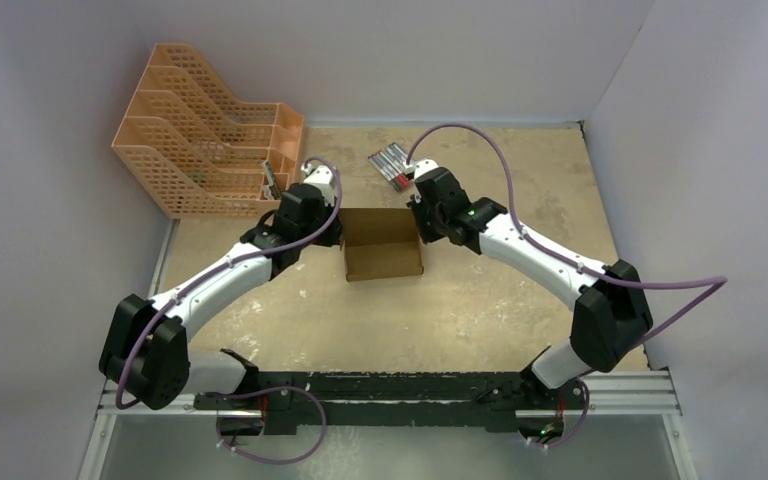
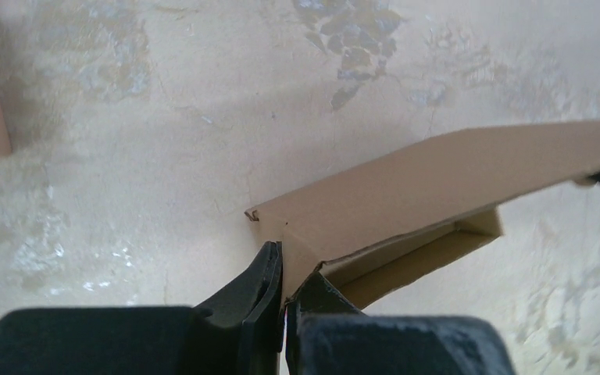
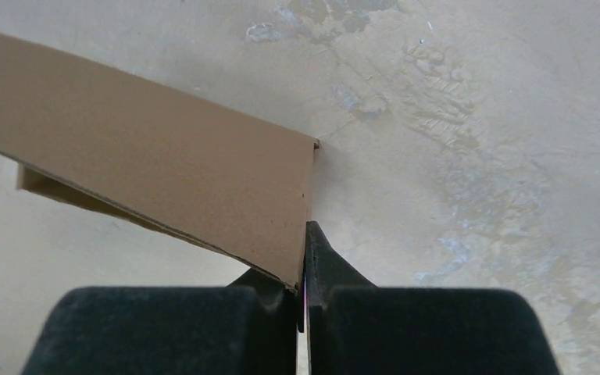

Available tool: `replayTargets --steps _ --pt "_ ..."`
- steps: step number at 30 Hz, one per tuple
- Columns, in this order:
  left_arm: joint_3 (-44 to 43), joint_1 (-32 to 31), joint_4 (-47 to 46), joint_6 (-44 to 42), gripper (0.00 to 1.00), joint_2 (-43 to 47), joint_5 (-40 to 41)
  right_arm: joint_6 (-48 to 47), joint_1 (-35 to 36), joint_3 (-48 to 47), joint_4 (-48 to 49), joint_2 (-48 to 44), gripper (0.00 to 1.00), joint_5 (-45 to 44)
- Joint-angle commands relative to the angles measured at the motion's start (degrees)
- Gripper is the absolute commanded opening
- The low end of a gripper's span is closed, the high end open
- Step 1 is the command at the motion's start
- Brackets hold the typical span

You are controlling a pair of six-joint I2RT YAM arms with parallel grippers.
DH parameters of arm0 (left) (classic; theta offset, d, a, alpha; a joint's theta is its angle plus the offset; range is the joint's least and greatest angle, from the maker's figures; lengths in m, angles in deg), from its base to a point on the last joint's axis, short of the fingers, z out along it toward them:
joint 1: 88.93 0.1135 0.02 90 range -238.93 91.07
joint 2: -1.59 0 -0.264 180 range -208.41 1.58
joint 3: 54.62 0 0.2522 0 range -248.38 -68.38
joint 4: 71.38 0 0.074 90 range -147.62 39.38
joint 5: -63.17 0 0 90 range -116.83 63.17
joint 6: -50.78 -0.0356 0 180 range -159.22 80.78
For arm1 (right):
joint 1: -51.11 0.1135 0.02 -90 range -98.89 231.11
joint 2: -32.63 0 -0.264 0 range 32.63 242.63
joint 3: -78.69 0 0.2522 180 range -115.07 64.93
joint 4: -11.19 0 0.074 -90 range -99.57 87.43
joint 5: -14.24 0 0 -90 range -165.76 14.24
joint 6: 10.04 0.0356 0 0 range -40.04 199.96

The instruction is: Fold the paper box

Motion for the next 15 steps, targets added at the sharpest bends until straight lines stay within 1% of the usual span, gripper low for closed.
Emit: replayTargets --steps 1,5,12,15 --pt "-0.2 -0.9 -8.4 16.2 0.0 2.3 4.0 9.6 0.9 -2.9 0.7 0.8 0.0 -2.5" --pt "2.0 -2.1 -12.4 22.3 0.0 2.5 6.4 12.6 2.0 -4.9 -1.0 2.2 0.0 -5.4" --pt "4.4 -5.2 -13.7 26.2 0.0 2.6 14.3 20.5 4.6 -4.3 -1.0 3.6 0.0 -12.3" --pt "6.2 -5.8 -16.1 29.7 0.02 2.6 15.6 22.3 5.9 -3.0 0.0 3.7 0.0 -15.8"
